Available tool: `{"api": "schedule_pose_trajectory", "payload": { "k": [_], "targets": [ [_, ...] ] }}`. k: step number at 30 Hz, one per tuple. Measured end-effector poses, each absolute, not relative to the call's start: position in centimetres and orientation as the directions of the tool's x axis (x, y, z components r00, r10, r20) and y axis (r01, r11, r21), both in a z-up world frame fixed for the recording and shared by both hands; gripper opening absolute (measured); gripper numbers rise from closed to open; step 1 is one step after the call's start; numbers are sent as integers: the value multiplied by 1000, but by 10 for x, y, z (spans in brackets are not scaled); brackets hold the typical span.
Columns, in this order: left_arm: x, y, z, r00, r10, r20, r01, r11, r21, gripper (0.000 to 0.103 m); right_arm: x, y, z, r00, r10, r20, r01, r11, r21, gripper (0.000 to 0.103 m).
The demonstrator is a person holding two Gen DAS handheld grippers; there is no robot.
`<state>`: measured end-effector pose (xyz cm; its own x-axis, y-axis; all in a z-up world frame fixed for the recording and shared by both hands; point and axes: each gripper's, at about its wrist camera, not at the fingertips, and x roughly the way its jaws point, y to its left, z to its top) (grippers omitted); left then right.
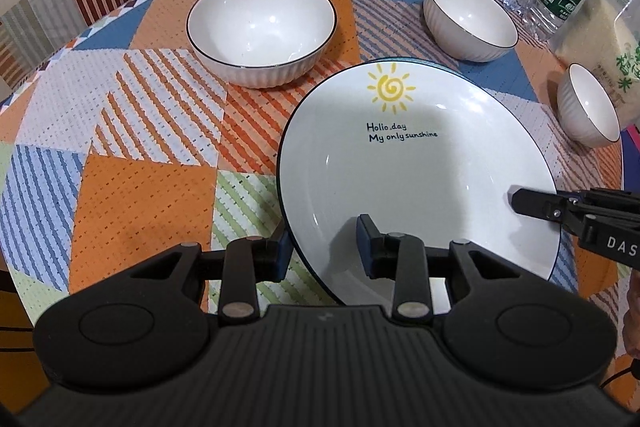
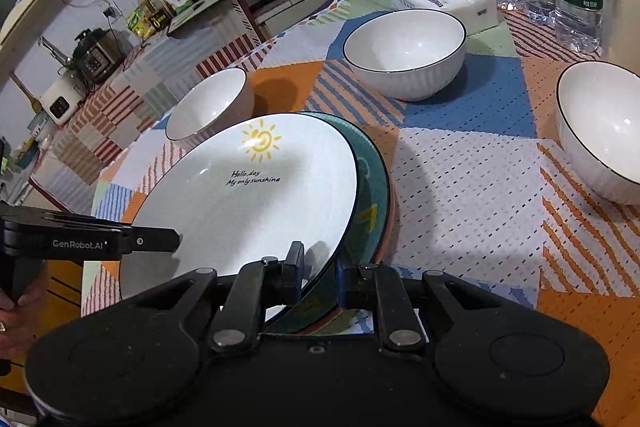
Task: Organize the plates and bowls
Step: 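Lower the sun plate onto the plate stack and open the right gripper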
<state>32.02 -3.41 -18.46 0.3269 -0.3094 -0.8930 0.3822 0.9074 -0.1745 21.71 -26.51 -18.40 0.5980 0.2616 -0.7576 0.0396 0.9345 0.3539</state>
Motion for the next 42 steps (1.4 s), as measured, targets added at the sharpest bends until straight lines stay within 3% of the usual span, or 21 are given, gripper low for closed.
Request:
{"api": "schedule_pose_trajectory", "payload": {
  "k": [6,13,21,32,42],
  "targets": [
    [322,-38,-186,302,-320,-898,386,902,-192,32,223,-264,-178,569,216,-793,84,944,318,21],
    [322,-40,-189,296,-311,-903,361,912,-196,32,230,-244,-168,525,96,-845,73,985,158,24],
    [323,-46,-191,287,-282,-916,346,922,-175,32,235,-235,-164,475,5,-880,114,991,67,26],
    [321,-54,-190,294,-233,-927,336,933,-128,31,232,-217,-170,500,-126,-857,83,992,-98,29],
    [309,-42,-170,321,-263,-910,352,925,-143,31,223,-216,-171,554,-128,-823,120,990,-73,28]
  ]
}}
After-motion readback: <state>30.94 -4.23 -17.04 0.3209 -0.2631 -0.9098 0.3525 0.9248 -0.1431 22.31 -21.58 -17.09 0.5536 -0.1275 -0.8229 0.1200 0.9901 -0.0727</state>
